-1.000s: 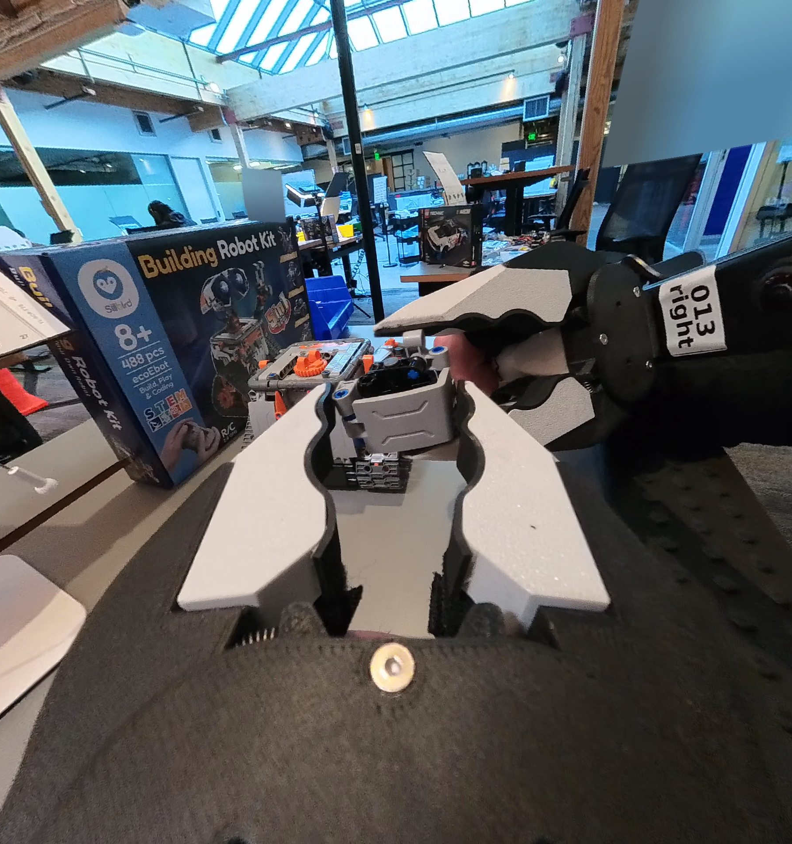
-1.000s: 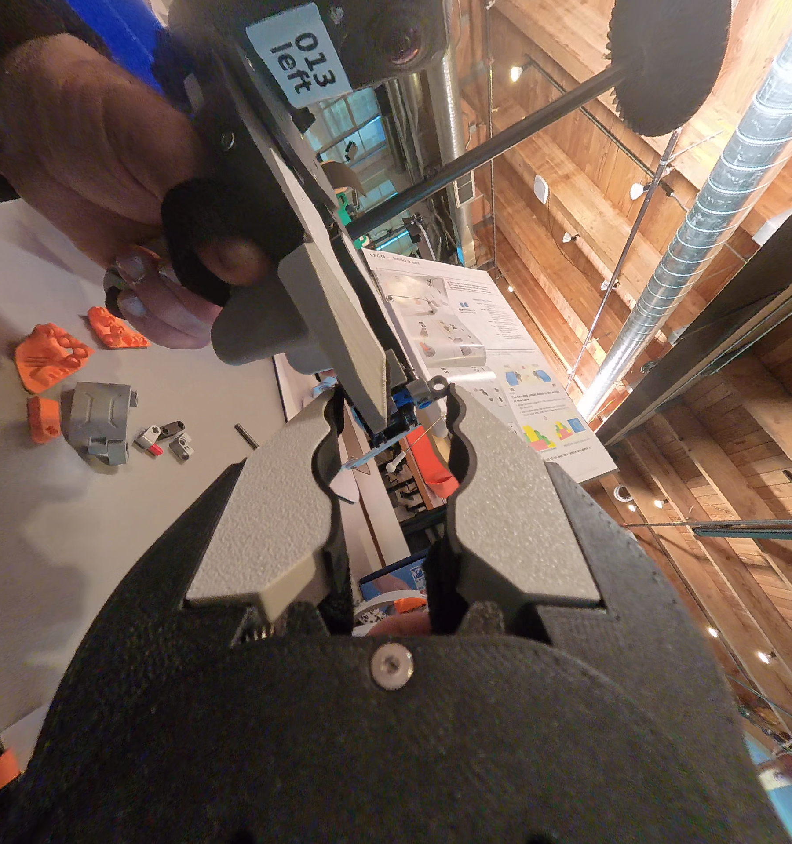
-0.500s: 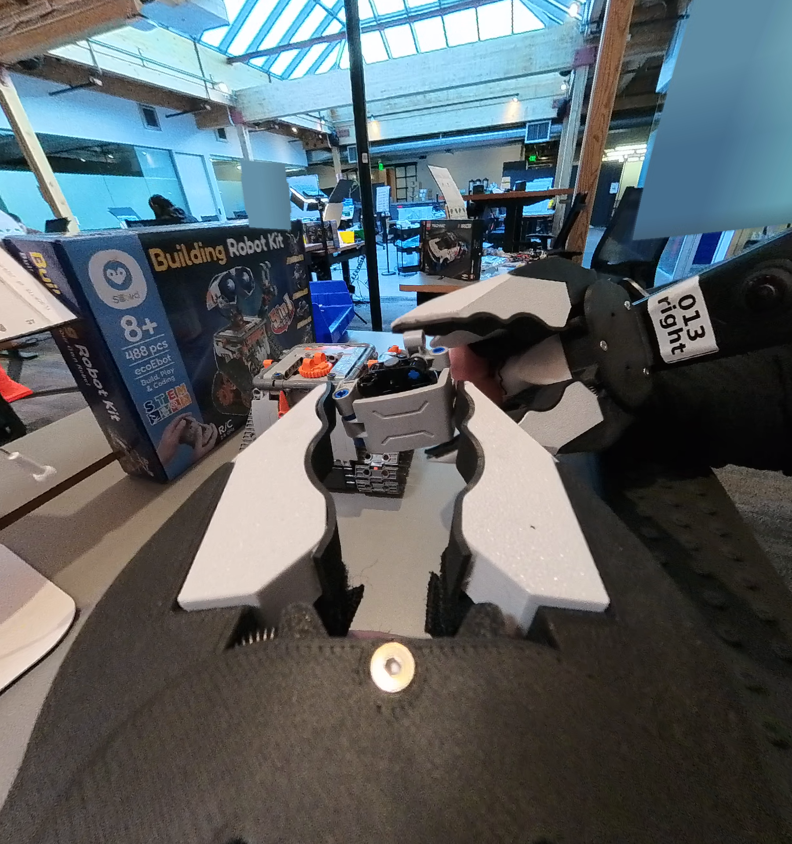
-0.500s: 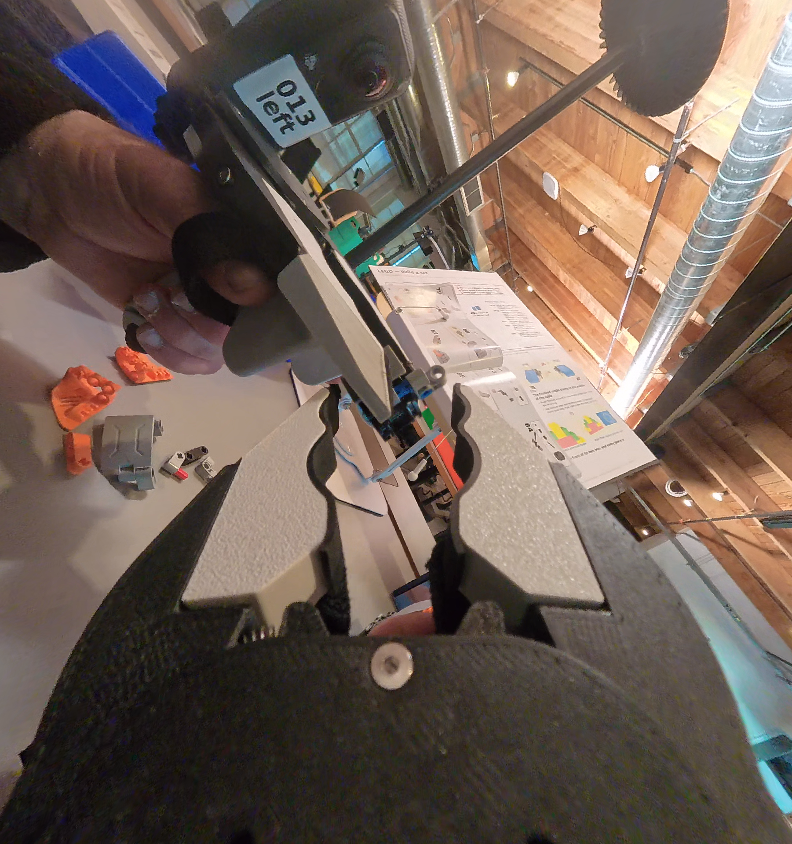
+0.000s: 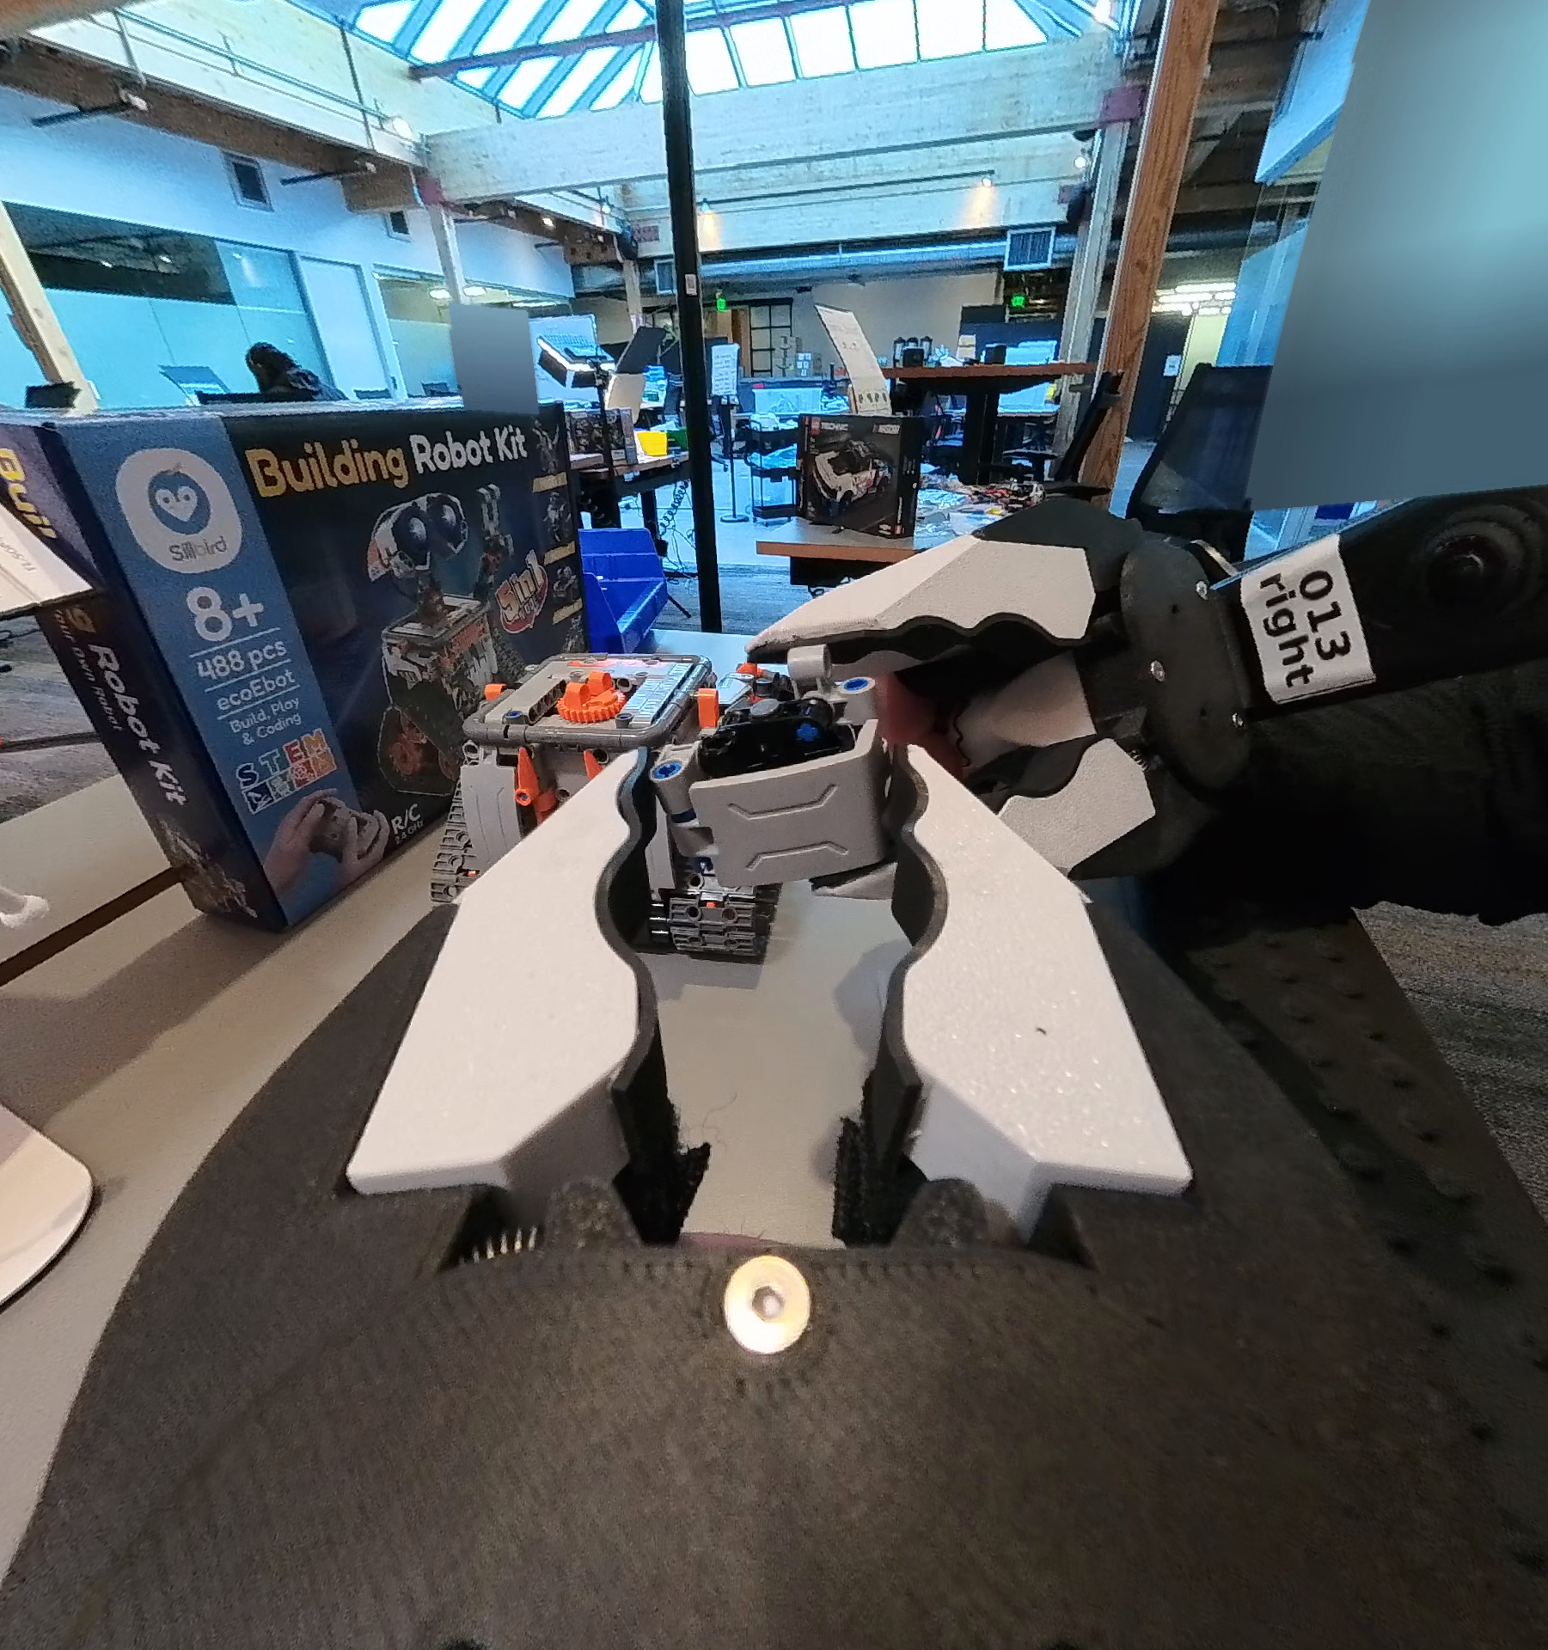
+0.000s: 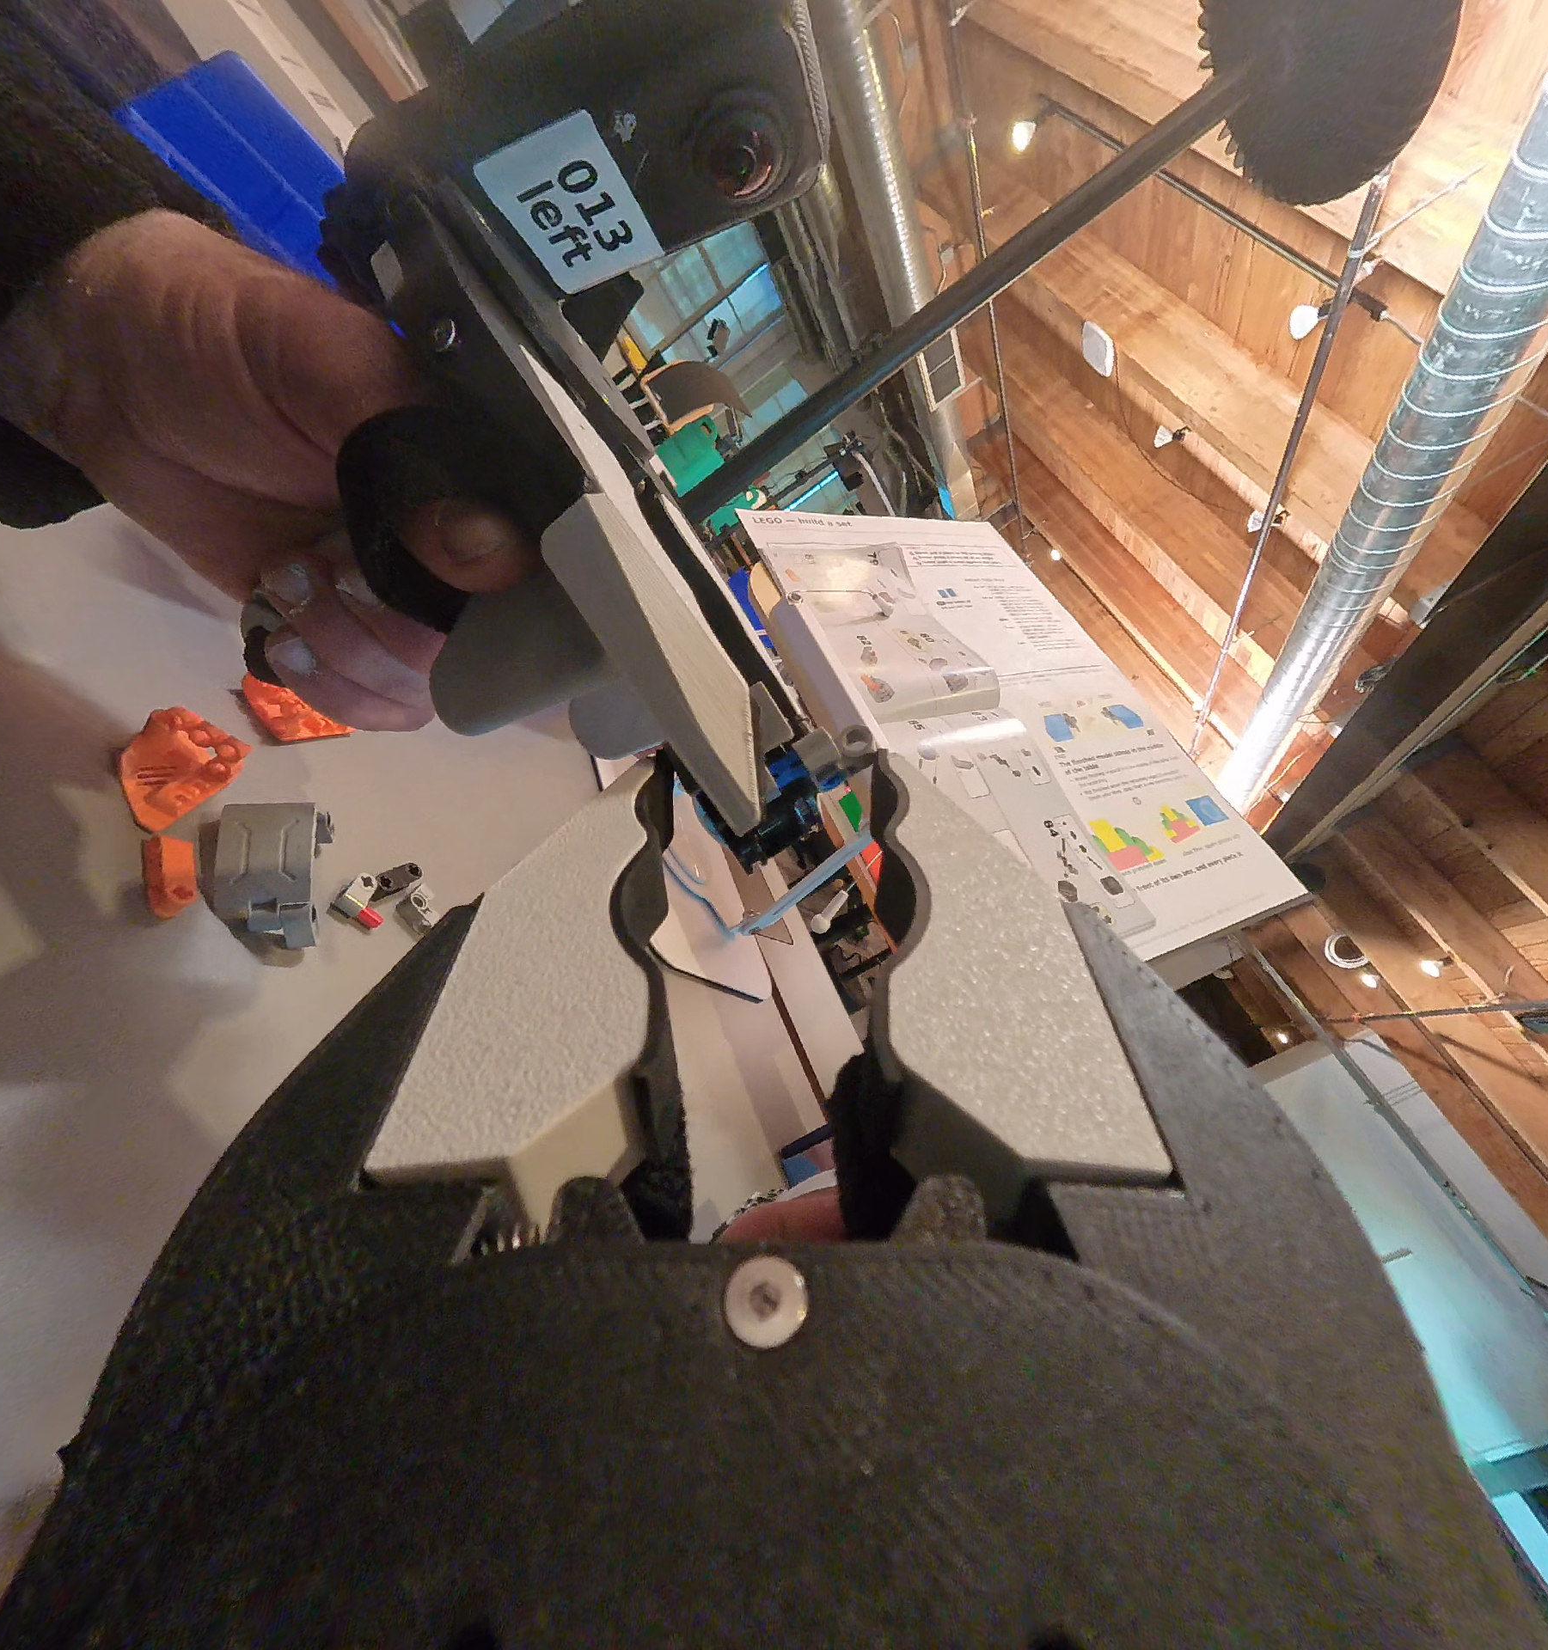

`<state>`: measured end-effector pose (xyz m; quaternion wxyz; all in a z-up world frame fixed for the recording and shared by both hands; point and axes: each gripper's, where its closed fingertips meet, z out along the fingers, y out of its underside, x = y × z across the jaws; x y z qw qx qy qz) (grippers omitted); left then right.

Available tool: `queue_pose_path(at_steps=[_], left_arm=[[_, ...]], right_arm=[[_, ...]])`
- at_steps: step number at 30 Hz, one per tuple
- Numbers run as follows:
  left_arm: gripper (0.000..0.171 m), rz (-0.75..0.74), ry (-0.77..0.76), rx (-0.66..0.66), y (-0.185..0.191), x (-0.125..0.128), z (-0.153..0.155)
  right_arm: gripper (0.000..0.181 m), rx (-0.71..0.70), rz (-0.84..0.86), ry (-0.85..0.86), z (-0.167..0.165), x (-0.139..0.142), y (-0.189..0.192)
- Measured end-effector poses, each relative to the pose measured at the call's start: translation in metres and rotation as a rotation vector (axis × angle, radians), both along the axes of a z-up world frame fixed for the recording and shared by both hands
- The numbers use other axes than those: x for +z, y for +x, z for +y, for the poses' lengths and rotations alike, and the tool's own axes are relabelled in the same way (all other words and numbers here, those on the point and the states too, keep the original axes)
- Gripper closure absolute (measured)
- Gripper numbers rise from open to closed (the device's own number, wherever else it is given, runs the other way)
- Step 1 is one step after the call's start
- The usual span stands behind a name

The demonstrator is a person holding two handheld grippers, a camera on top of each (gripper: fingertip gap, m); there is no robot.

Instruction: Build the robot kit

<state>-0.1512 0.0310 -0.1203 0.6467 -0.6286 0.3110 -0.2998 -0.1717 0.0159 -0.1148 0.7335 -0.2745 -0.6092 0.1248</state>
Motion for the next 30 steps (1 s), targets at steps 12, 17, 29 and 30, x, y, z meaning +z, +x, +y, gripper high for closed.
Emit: queue_pose_path(at_steps=[12, 17, 29, 30], left_arm=[[0.122, -0.063, -0.027, -0.007, -0.005, 0.005, 0.002], [0.122, -0.101, -0.013, -0.012, -0.009, 0.010, 0.001], [0.121, 0.003, 0.152, 0.073, -0.012, 0.017, -0.001], [0.121, 0.021, 0.164, 0.084, -0.012, 0.017, 0.000]], right_arm=[[0.134, -0.002, 0.026, -0.024, 0.003, 0.005, 0.002], [0.133, -0.013, 0.044, -0.045, 0.007, 0.008, 0.005], [0.134, -0.004, 0.055, -0.053, 0.006, 0.012, 0.007], [0.134, -0.001, 0.054, -0.049, 0.005, 0.011, 0.007]])
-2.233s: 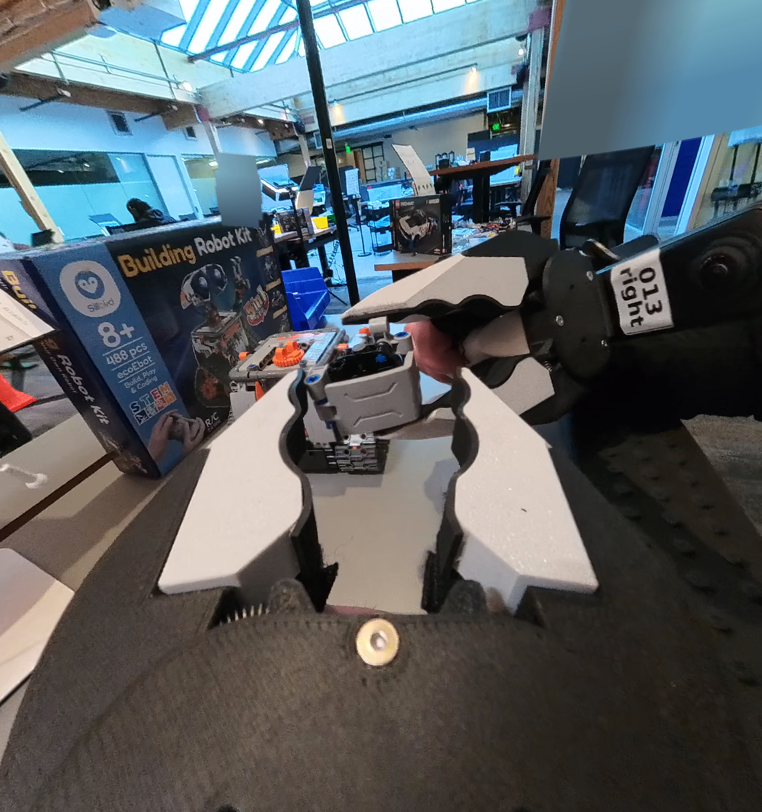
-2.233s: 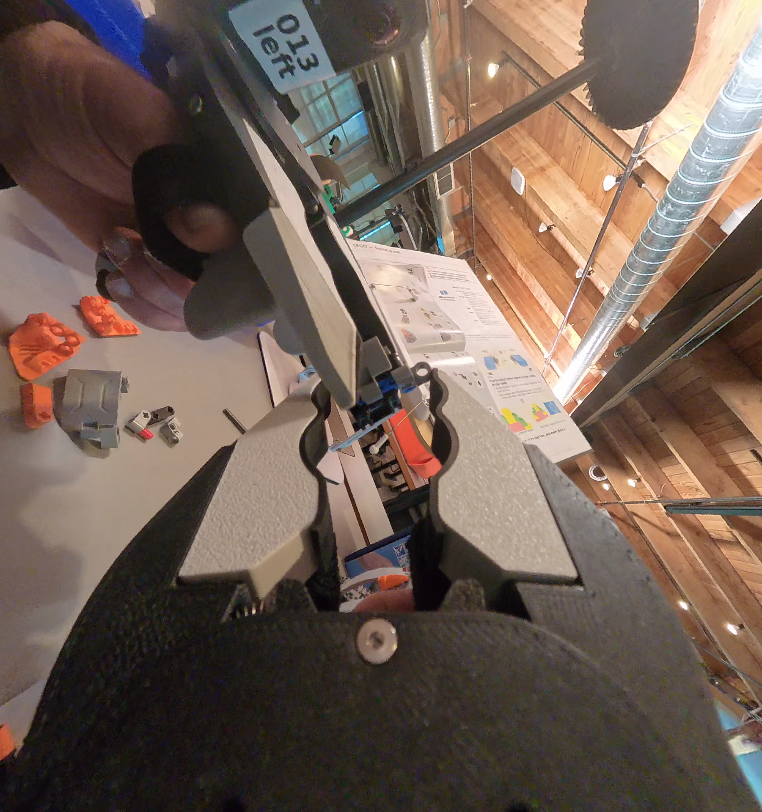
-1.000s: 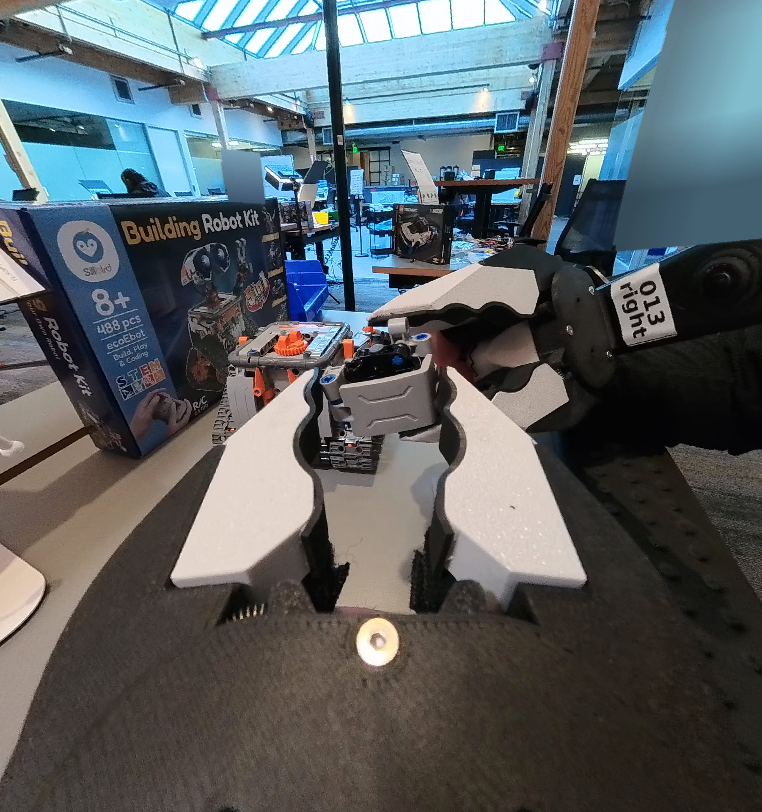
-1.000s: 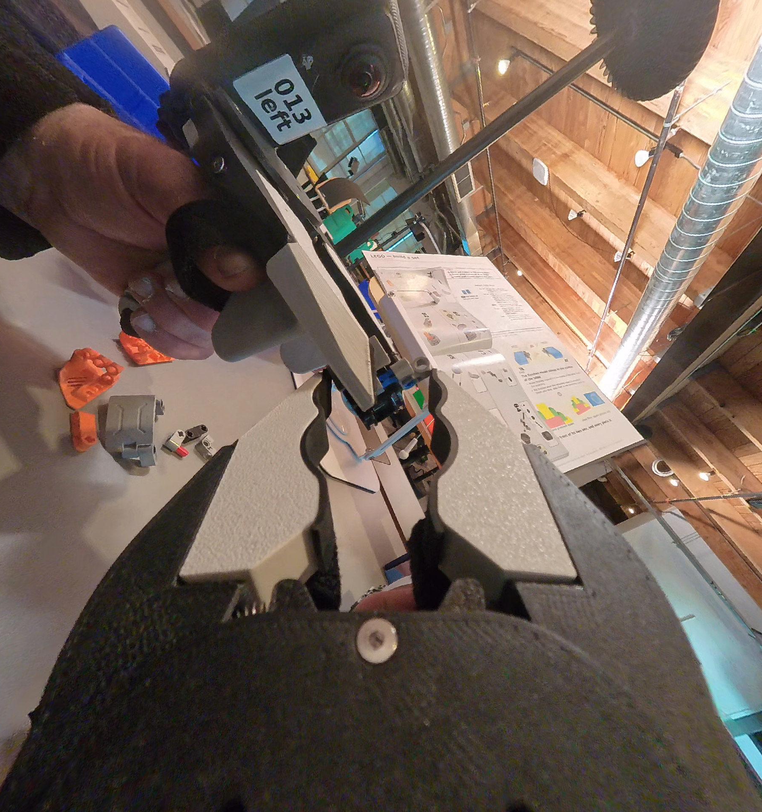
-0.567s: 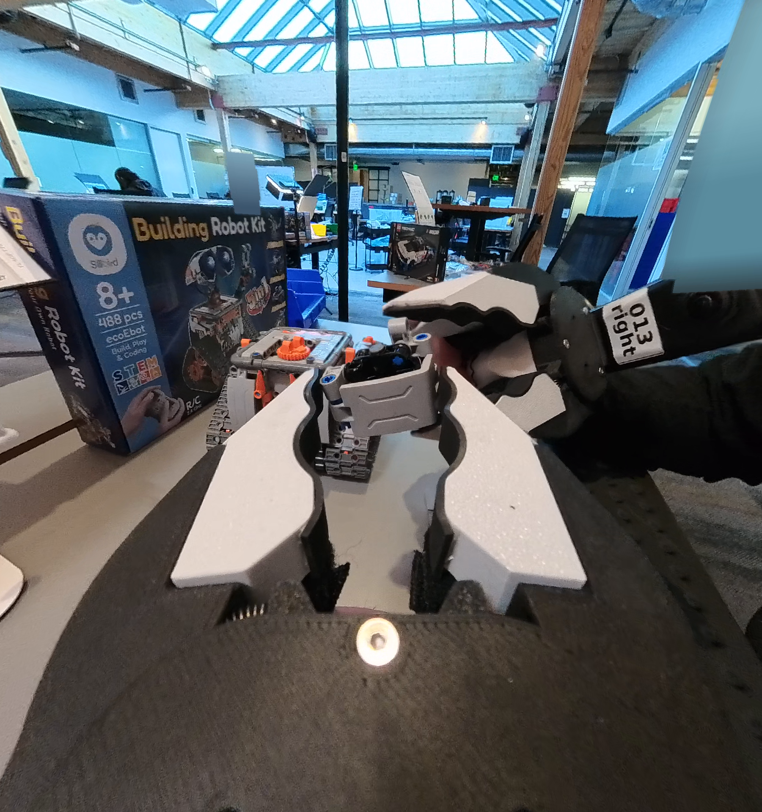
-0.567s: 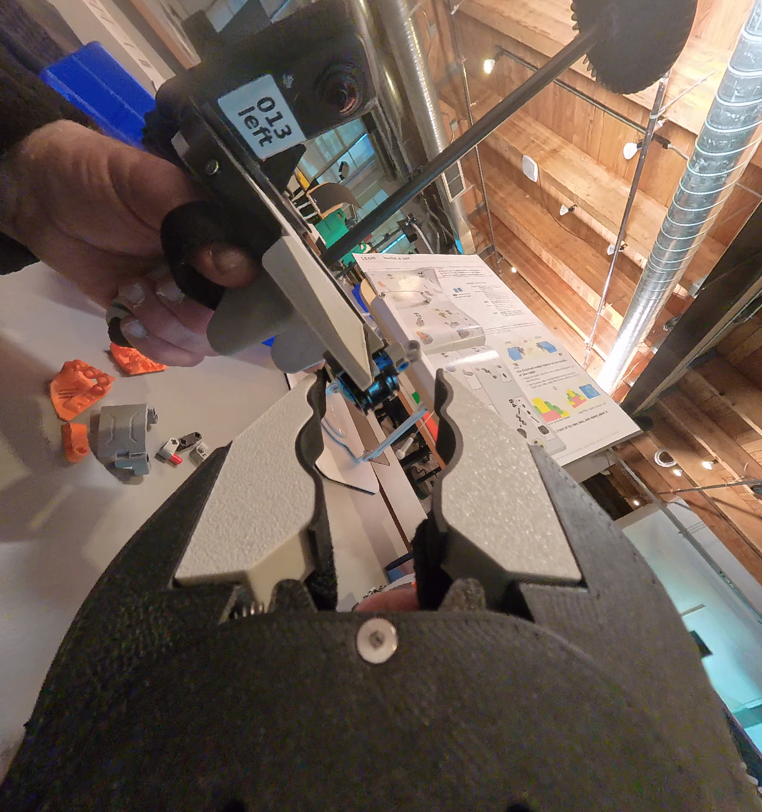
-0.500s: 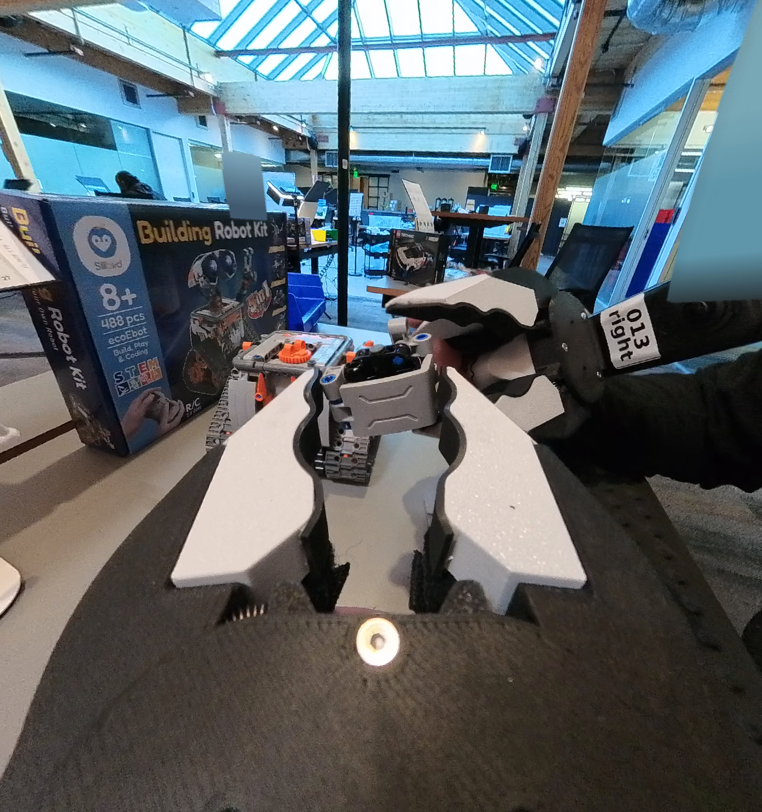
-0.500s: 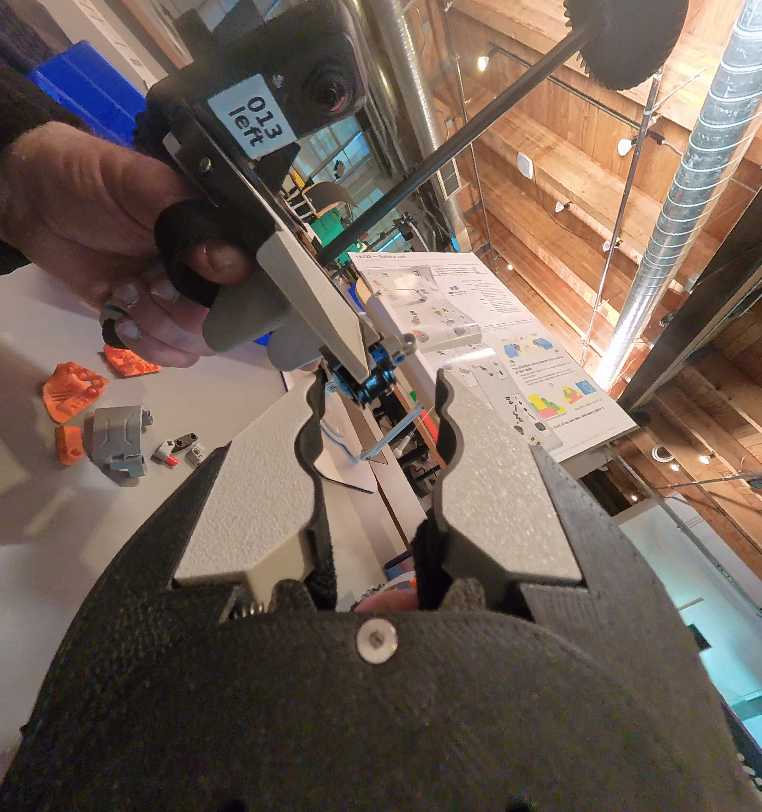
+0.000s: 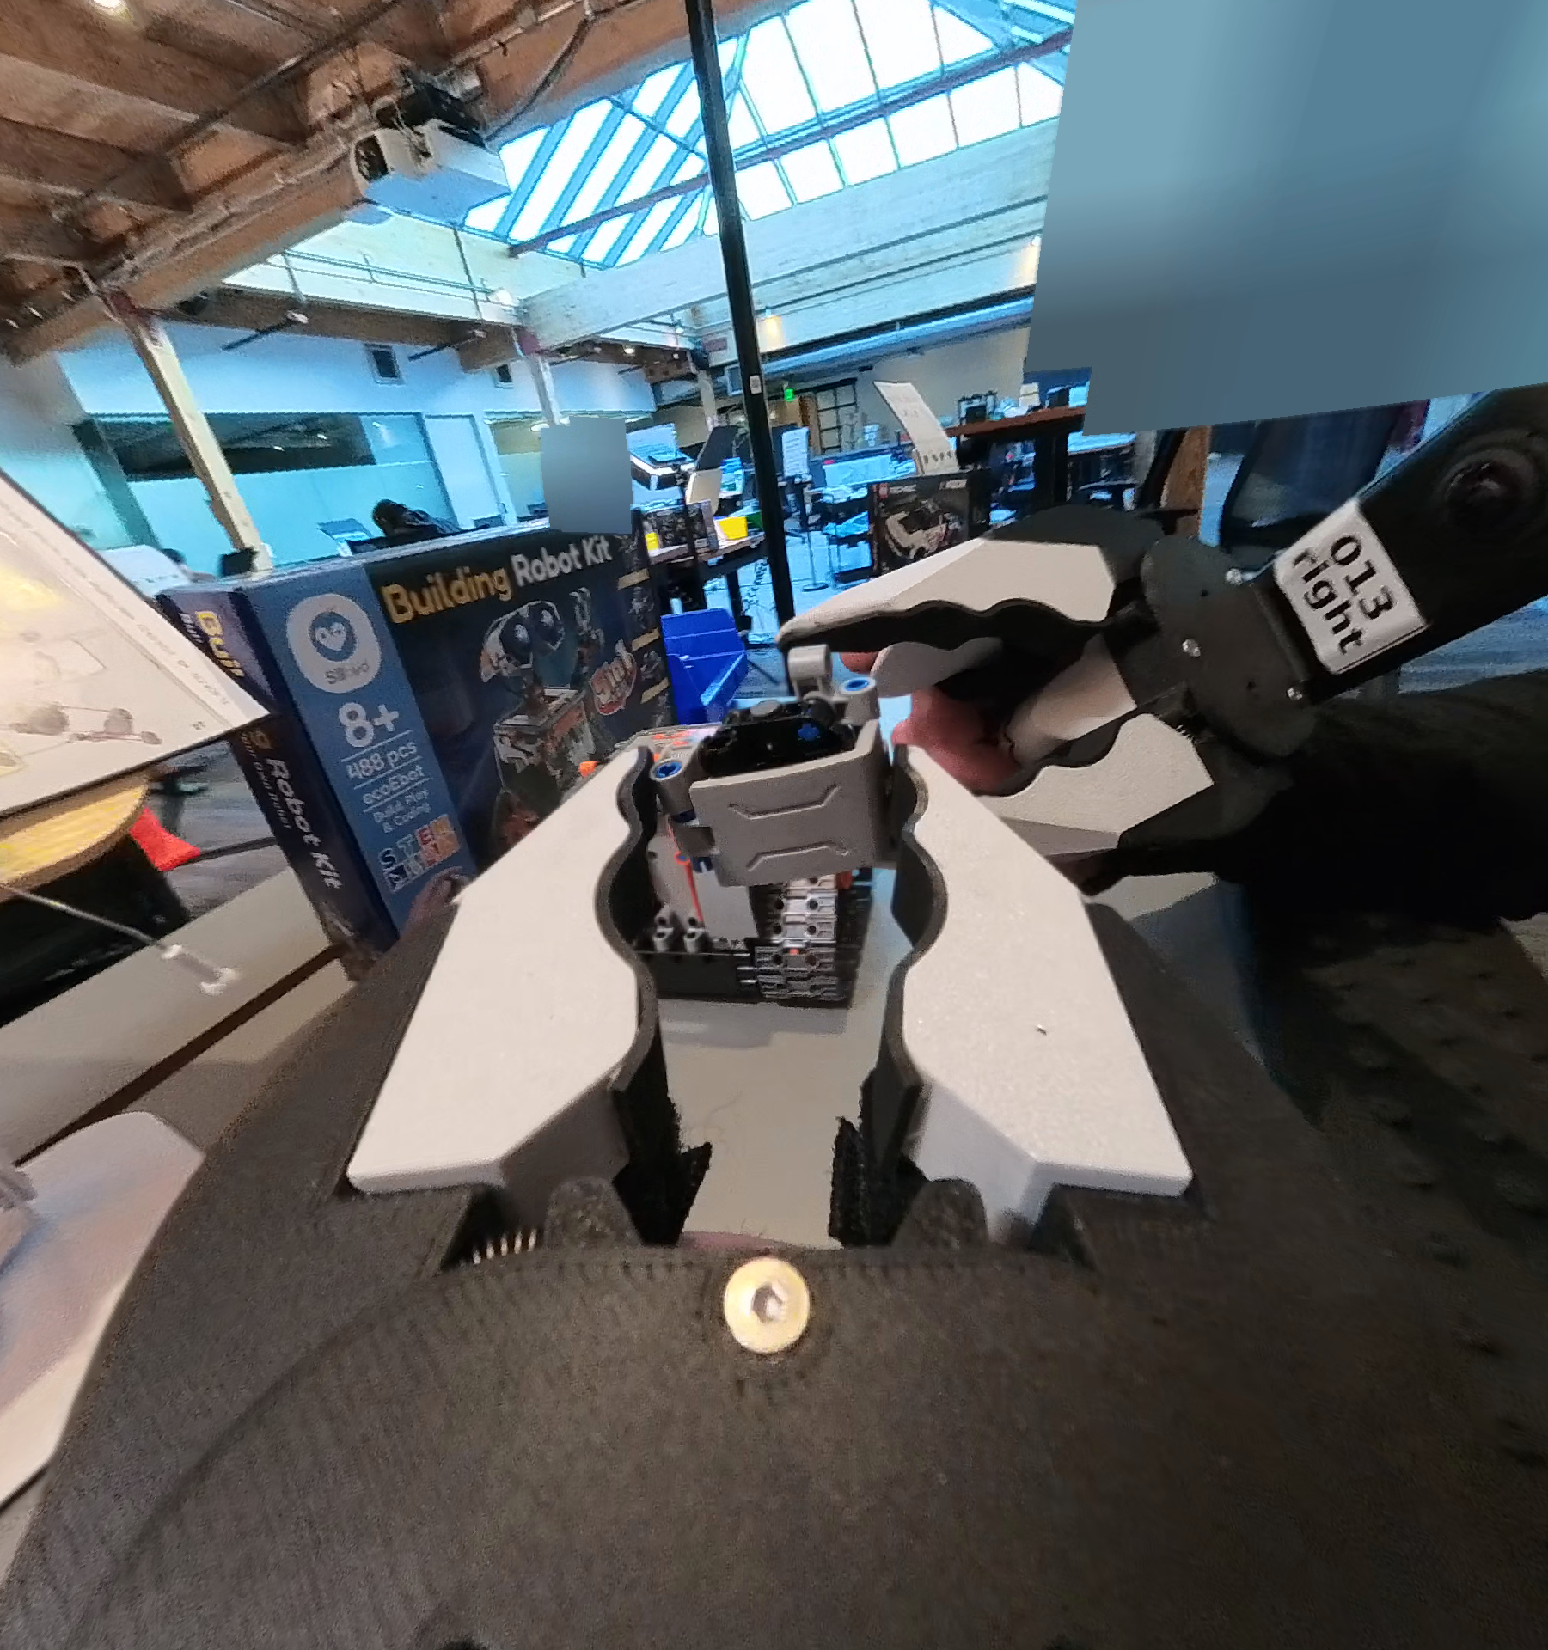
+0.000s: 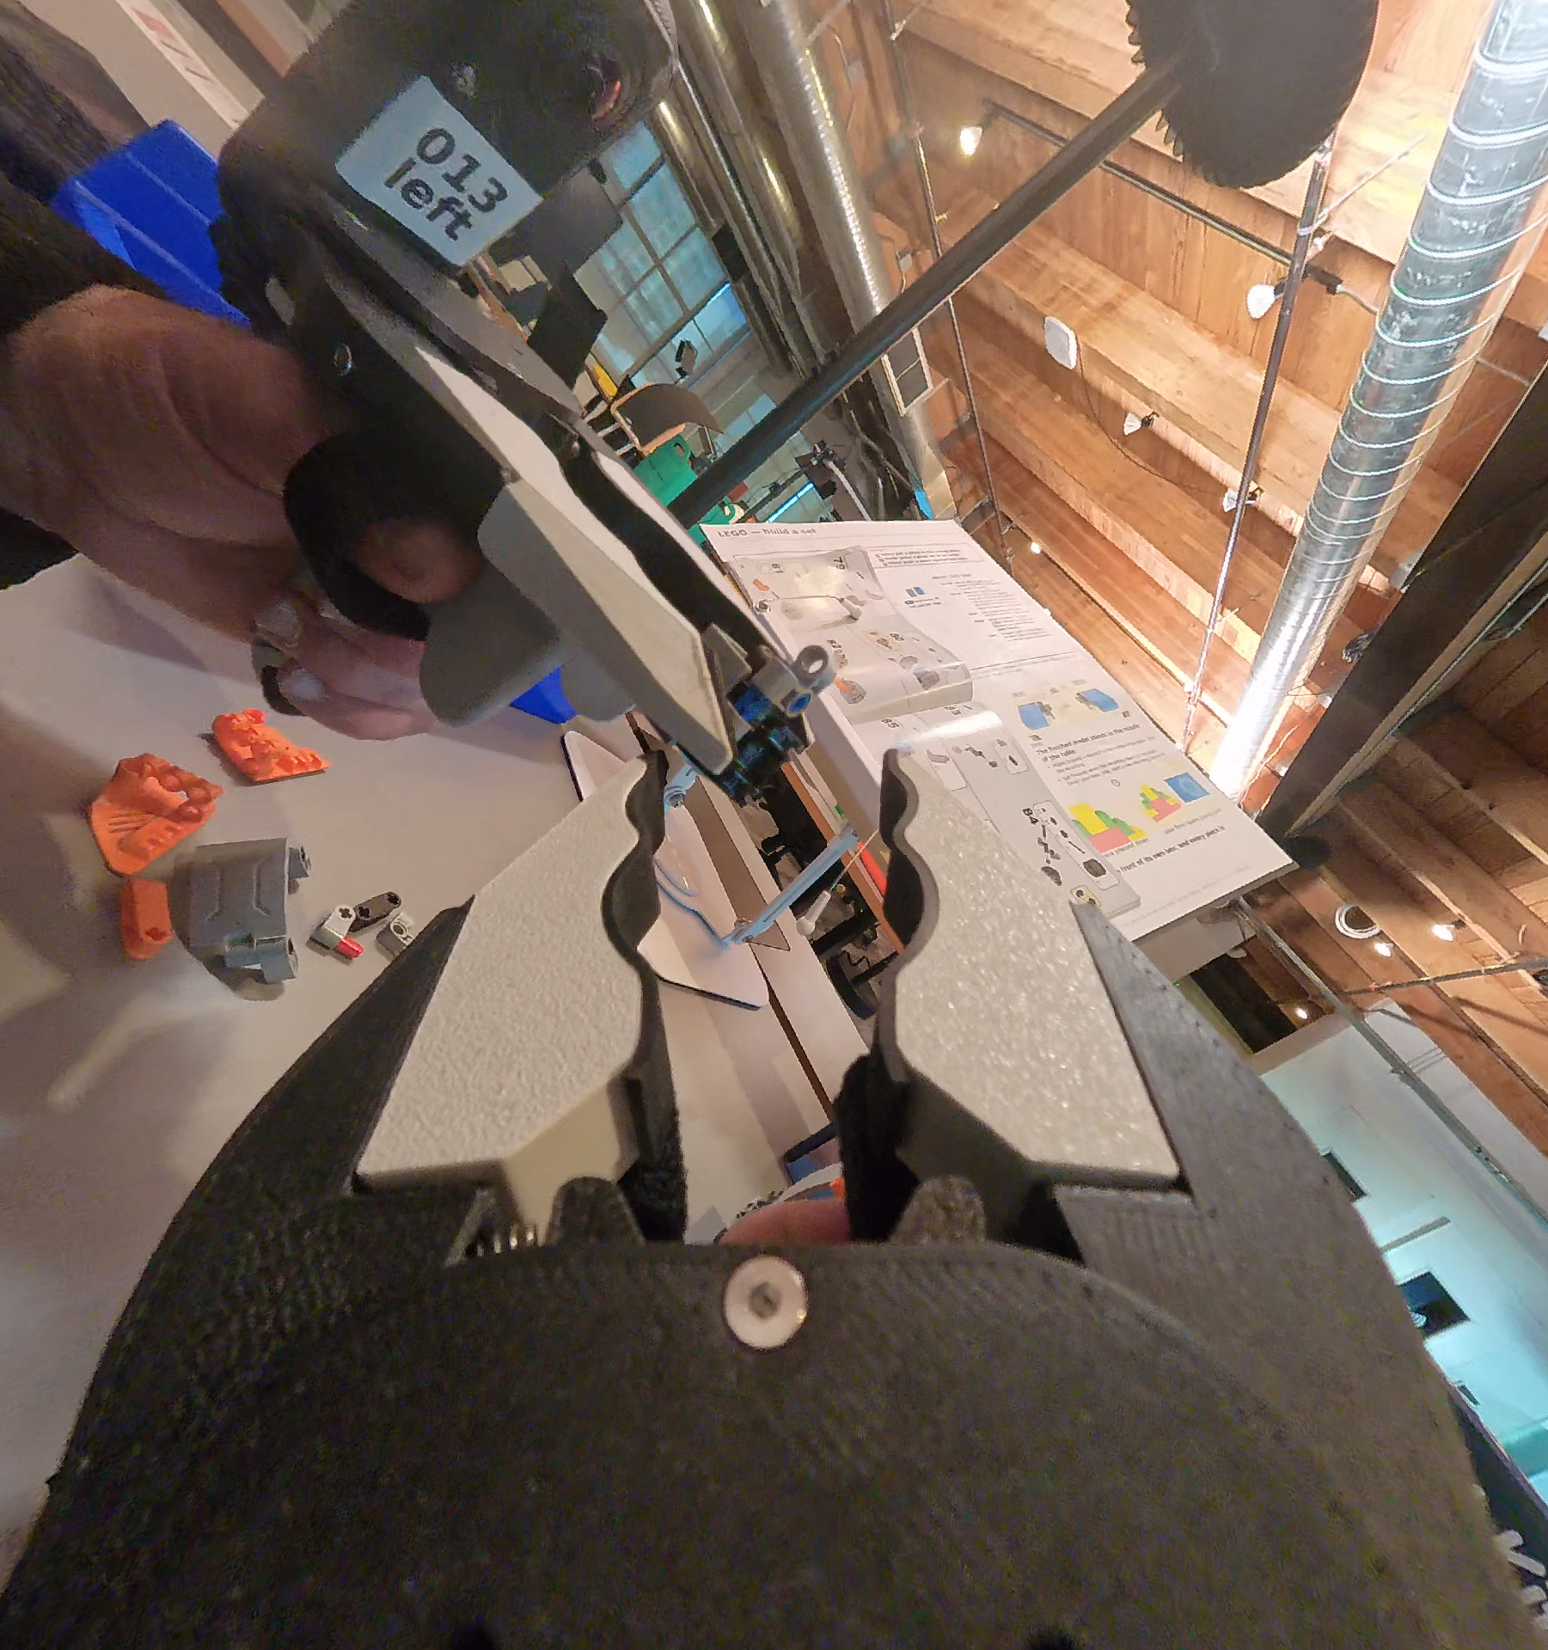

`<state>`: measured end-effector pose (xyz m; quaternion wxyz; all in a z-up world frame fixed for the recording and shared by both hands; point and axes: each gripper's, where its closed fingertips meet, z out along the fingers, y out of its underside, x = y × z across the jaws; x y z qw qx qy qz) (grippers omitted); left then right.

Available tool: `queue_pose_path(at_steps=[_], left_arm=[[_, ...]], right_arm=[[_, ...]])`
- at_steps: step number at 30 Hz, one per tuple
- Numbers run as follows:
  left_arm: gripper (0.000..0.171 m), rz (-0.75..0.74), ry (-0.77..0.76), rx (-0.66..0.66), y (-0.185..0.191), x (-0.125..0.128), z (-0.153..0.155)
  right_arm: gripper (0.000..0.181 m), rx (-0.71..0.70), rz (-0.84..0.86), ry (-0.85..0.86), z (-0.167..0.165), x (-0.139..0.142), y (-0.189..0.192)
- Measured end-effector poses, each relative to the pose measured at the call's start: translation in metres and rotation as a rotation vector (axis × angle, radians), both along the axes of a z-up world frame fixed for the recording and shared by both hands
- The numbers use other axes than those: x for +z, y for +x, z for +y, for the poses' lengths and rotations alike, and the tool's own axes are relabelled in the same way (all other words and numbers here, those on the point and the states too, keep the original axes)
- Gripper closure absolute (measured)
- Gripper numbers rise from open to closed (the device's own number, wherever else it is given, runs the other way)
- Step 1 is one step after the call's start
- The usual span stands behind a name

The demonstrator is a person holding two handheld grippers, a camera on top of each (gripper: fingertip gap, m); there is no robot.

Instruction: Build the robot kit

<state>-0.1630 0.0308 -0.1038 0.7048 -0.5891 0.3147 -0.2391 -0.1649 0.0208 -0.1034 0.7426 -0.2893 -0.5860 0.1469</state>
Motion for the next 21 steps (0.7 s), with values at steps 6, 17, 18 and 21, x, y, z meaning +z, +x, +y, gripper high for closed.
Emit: queue_pose_path(at_steps=[6, 17, 18, 21], left_arm=[[0.122, 0.158, 0.109, 0.129, 0.000, -0.003, 0.004], [0.122, 0.319, 0.207, 0.278, -0.004, -0.003, 0.008], [0.122, 0.319, 0.202, 0.280, -0.005, -0.004, 0.009], [0.122, 0.341, 0.182, 0.303, -0.009, -0.008, 0.013]], right_arm=[[0.136, 0.027, -0.030, 0.012, -0.005, -0.006, -0.002], [0.130, 0.089, -0.053, -0.027, -0.010, -0.008, 0.000], [0.128, 0.083, -0.050, -0.012, -0.010, -0.007, 0.000], [0.126, 0.061, -0.053, 0.052, -0.012, -0.005, 0.001]])
